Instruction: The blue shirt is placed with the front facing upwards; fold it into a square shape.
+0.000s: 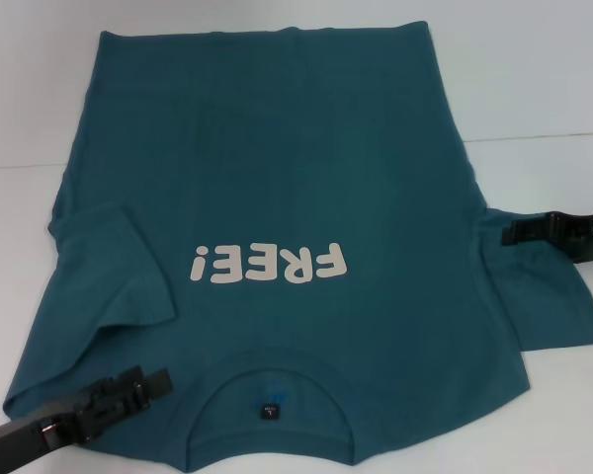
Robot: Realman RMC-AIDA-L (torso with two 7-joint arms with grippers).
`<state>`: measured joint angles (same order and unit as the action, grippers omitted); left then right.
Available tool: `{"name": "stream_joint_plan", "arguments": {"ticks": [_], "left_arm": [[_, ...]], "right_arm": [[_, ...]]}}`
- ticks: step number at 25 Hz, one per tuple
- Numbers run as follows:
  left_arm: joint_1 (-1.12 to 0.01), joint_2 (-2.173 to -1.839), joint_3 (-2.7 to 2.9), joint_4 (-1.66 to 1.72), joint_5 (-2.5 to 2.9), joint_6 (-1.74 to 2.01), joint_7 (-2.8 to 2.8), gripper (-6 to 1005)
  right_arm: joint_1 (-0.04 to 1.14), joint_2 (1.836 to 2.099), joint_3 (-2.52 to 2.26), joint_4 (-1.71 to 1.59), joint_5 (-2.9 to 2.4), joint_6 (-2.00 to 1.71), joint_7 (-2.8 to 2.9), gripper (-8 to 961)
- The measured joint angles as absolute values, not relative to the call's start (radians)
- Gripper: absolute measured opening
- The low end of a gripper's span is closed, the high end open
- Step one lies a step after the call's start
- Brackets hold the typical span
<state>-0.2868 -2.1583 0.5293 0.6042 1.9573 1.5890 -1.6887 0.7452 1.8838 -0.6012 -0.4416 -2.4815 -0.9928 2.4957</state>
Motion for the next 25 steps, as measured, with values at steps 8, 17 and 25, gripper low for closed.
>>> {"name": "stream_joint_plan", "arguments": {"ticks": [8, 17, 25], "left_arm": [[-0.287, -2.158, 0.529, 0.604, 1.957, 1.589, -1.689, 766], [-0.288, -2.158, 0.529, 0.604, 1.946, 1.594, -1.691, 765], [-0.287, -2.158, 0.528, 0.604, 1.945, 1.591, -1.694, 765]], "right_arm": [[0.738, 1.88, -0.606, -0.442, -2.465, -1.009, 2.473, 775], [0.738, 1.875, -0.608, -0.452, -2.493, -1.023, 2.473, 770], [0.738, 1.875, -0.607, -0.453, -2.494, -1.017, 2.473, 314]]}}
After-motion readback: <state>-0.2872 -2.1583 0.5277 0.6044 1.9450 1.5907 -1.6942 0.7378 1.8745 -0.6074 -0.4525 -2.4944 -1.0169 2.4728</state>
